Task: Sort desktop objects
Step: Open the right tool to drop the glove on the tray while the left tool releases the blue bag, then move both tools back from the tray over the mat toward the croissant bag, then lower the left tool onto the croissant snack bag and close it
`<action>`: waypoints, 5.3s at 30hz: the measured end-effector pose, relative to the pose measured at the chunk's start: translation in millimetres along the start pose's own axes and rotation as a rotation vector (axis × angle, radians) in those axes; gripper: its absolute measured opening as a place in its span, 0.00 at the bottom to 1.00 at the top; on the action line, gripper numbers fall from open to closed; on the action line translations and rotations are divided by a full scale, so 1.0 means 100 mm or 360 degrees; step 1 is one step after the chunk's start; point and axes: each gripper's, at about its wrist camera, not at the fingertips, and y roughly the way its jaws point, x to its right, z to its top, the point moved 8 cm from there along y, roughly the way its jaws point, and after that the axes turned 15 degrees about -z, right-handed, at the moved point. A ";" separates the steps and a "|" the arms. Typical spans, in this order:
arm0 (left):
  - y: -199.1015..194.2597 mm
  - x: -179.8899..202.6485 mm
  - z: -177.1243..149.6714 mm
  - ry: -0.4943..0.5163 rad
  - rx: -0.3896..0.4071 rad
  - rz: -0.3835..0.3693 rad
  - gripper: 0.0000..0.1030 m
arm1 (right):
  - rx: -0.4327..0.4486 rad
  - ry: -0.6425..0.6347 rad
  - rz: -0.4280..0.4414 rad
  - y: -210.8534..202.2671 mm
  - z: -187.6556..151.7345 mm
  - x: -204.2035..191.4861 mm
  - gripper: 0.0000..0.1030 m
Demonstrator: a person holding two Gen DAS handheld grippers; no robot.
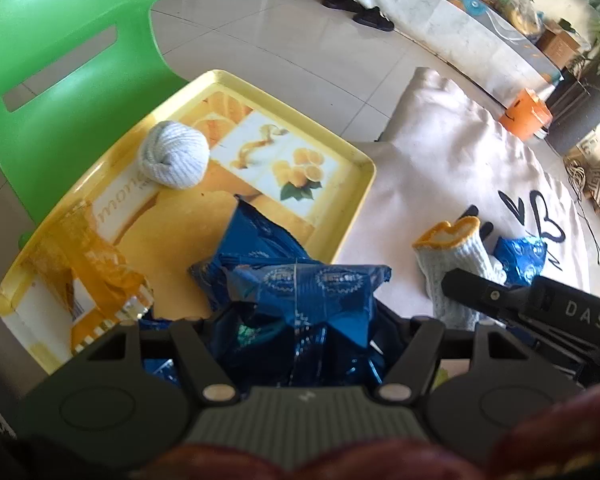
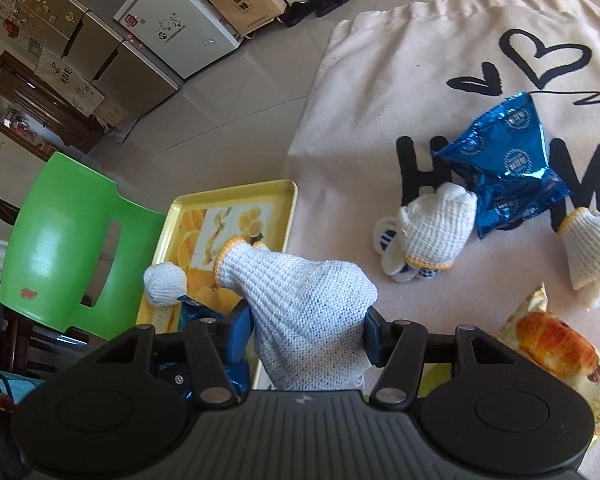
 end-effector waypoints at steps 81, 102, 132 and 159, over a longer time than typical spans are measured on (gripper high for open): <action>-0.91 0.60 -1.03 0.0177 0.0109 0.0096 1.00 | 0.0169 0.0144 -0.0102 -0.97 -0.90 0.65 0.69; -1.23 1.05 -1.93 0.0448 -0.0058 0.0091 1.00 | 0.0236 0.0260 -0.0289 -1.56 -1.46 1.29 0.75; -1.20 1.45 -2.05 0.0621 -0.0052 -0.0084 1.00 | 0.0271 0.0350 -0.0311 -1.71 -1.40 1.48 0.79; -0.20 1.67 -1.39 0.0670 -0.0183 -0.0123 1.00 | 0.0267 0.0431 -0.0465 -1.43 -0.19 2.13 0.79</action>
